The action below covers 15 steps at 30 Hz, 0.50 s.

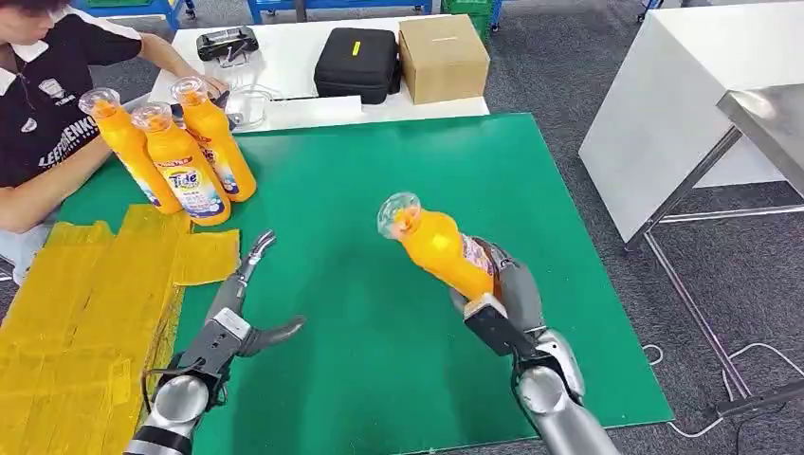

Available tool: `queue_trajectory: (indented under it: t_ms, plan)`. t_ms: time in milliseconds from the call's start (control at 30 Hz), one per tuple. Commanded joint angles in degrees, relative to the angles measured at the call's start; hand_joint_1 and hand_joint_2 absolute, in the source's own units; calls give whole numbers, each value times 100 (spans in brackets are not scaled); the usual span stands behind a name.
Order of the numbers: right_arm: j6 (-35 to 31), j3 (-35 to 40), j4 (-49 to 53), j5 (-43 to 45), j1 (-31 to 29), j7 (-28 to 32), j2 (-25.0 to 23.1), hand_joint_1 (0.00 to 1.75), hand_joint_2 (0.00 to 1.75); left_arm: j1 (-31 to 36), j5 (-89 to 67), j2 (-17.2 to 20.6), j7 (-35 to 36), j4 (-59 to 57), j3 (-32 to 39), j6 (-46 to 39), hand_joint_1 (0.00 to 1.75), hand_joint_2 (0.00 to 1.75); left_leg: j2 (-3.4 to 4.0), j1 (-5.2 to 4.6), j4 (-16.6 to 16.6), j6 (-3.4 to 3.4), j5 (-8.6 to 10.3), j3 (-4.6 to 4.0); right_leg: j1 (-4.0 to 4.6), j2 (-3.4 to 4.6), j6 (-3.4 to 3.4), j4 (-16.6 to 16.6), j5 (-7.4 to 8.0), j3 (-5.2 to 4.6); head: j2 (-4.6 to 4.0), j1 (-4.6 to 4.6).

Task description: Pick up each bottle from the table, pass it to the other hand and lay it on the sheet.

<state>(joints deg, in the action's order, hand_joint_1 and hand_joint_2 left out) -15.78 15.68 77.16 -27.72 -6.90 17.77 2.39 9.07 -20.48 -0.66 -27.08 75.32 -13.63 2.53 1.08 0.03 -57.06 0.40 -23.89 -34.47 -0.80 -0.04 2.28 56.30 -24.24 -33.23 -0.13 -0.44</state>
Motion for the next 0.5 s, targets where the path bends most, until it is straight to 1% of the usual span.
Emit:
queue_trajectory:
  t_ms: [33, 67, 100, 167, 267, 367, 400, 433, 500]
  plan:
    - [43, -366, -963, 264, -507, 122, -705, 175, 175, 345, 130, 61, 52, -168, -573, 79, 0, 175, -4, 2, 1, -2, -1, 5, 2, 1, -5, -3, 1, 6, 0, 0]
    - [43, -366, -963, 264, -507, 122, -705, 175, 175, 345, 130, 61, 52, -168, -573, 79, 0, 175, -6, 7, -2, -4, -5, 11, 8, 2, -9, -5, -1, 14, 0, -2]
    - [181, -410, -1008, 463, -511, 117, -762, 175, 175, 366, 234, 73, 13, -179, -604, 179, 0, 175, -4, 2, 0, -3, -2, 5, 3, 1, -5, -2, 0, 6, 0, 0]
    - [145, -359, -1184, 478, -570, 159, -831, 175, 175, 422, 242, 49, 20, -206, -663, 175, 0, 175, -6, 7, -2, -5, -5, 8, 7, 2, -9, -3, -2, 11, 0, 0]
    - [145, -359, -1184, 478, -570, 159, -831, 175, 175, 422, 242, 49, 20, -206, -663, 175, 0, 175, -7, 8, -4, -5, -5, 7, 8, 2, -9, -2, -2, 10, 0, -2]
    - [548, -222, -1571, 826, -708, 252, -1018, 175, 175, 543, 438, 28, -16, -250, -790, 385, 0, 175, -7, 6, -4, -4, -4, 5, 7, 1, -8, -2, 0, 7, 0, -2]
    - [814, -187, -1849, 1190, -811, 414, -1188, 175, 175, 628, 577, 11, -36, -295, -888, 524, 0, 175, -5, 3, -1, -3, -1, 1, 4, 1, -6, -1, 0, 3, 0, 0]
    - [996, -114, -2099, 1404, -915, 456, -1277, 175, 175, 703, 676, 3, -54, -342, -960, 616, 0, 175, -2, 8, -3, -4, -4, 6, 9, 6, -9, -3, 2, 8, 0, 0]
    - [1188, 217, -2702, 1553, -1187, 596, -1455, 175, 175, 898, 900, -68, -79, -499, -1083, 776, 0, 175, 4, 9, -5, -6, -4, 4, 10, 13, -10, 0, 4, 3, 0, 0]
